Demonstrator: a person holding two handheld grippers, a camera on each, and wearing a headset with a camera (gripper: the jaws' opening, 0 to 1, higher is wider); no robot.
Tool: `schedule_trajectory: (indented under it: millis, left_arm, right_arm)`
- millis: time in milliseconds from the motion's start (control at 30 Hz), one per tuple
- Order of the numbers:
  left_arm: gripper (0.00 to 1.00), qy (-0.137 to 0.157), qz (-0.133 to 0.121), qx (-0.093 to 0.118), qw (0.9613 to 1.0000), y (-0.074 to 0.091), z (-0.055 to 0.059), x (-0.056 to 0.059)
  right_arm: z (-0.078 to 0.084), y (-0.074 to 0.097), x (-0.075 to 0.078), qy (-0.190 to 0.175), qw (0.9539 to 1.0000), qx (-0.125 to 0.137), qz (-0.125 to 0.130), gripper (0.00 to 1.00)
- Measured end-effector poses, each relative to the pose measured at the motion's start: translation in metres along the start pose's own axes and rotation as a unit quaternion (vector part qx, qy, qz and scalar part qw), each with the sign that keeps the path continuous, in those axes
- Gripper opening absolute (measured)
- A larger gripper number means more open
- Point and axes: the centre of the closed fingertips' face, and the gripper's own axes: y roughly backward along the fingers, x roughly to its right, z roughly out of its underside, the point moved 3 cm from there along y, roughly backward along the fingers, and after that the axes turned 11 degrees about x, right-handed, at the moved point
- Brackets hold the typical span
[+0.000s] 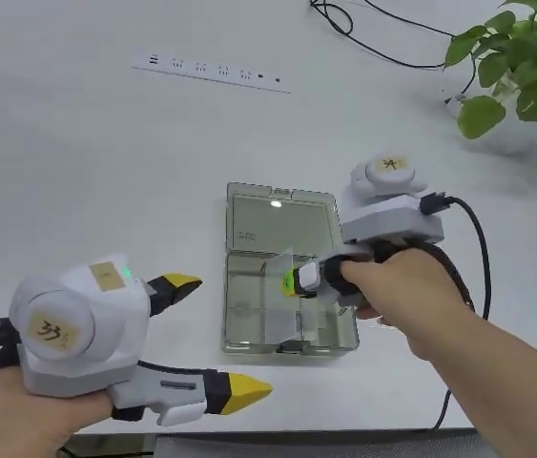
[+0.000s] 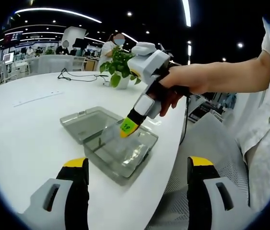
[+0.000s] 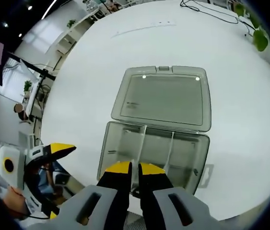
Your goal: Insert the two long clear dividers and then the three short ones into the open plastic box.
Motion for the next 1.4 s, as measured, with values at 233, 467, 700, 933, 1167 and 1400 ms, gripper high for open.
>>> schedule_trajectory:
  millis: [233,467,700,933,1167,1400]
  left_arm:
    - [0.86,0.003,-0.003,0.000,1.0000,0.001,0.002,0.000]
    - [0.86,0.002,-0.005,-0.001,1.0000,0.002,0.004,0.000]
    - [0.86,0.002,-0.009,-0.002,1.0000,0.003,0.005,0.000]
    - [0.87,-0.001,-0.014,-0.005,0.9999,0.005,0.006,-0.003]
    - [0.87,0.000,-0.016,-0.006,0.9999,0.004,0.005,-0.003]
    - [0.86,-0.003,-0.019,-0.011,0.9998,0.005,0.004,-0.003]
  right_arm:
    - [0.000,-0.002,-0.008,0.068,0.9975,-0.006,0.016,0.06]
    - [0.000,-0.004,-0.013,0.117,0.9927,-0.012,0.024,0.06]
    - [0.004,-0.018,-0.016,0.140,0.9899,-0.019,0.009,0.07]
    - [0.008,-0.026,-0.011,0.116,0.9931,-0.018,-0.011,0.08]
    - [0.010,-0.029,-0.010,0.103,0.9942,-0.007,-0.030,0.10]
    - [0.011,-0.025,-0.009,0.077,0.9954,0.011,-0.056,0.12]
